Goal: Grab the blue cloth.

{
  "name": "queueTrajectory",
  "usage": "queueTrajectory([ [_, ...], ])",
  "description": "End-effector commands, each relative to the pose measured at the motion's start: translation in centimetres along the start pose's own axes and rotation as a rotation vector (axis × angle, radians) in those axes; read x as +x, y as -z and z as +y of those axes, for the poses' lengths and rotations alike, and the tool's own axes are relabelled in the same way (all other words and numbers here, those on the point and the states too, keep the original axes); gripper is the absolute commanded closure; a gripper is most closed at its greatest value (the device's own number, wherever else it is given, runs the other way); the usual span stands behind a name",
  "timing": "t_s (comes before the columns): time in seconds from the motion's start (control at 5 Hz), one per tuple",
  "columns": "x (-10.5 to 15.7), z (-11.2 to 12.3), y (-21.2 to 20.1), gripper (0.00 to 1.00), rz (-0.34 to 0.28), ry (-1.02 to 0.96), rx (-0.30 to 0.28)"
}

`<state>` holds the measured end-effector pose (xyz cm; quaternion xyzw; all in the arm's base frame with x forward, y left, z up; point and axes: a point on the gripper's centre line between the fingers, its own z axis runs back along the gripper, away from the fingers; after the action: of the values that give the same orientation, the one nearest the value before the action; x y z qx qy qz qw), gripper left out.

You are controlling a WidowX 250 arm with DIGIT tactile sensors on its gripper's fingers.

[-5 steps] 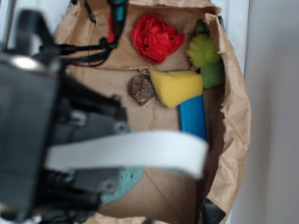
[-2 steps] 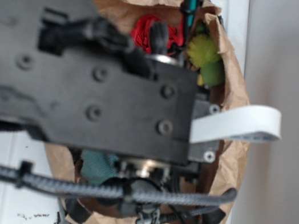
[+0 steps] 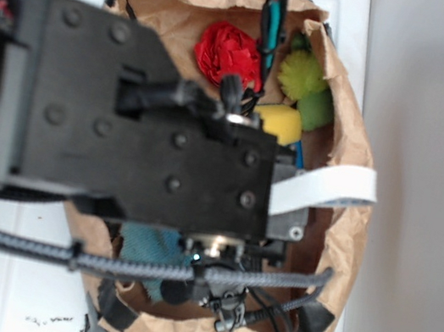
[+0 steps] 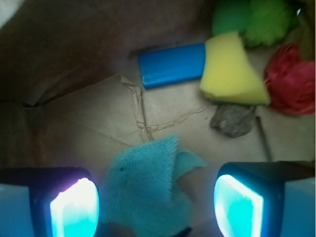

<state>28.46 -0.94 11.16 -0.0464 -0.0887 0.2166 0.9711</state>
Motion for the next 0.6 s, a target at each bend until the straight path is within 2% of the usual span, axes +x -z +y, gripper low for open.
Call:
queueTrajectory([
  [0.0,0.3,0.3,1.6,0.00,-0.003,-0.048,0.003],
  [0.2,0.4,1.2,2.4,0.00,0.007,-0.048,0.038],
  [0.4,0.5,2.0,1.9,0.00,-0.002,-0.045,0.039],
])
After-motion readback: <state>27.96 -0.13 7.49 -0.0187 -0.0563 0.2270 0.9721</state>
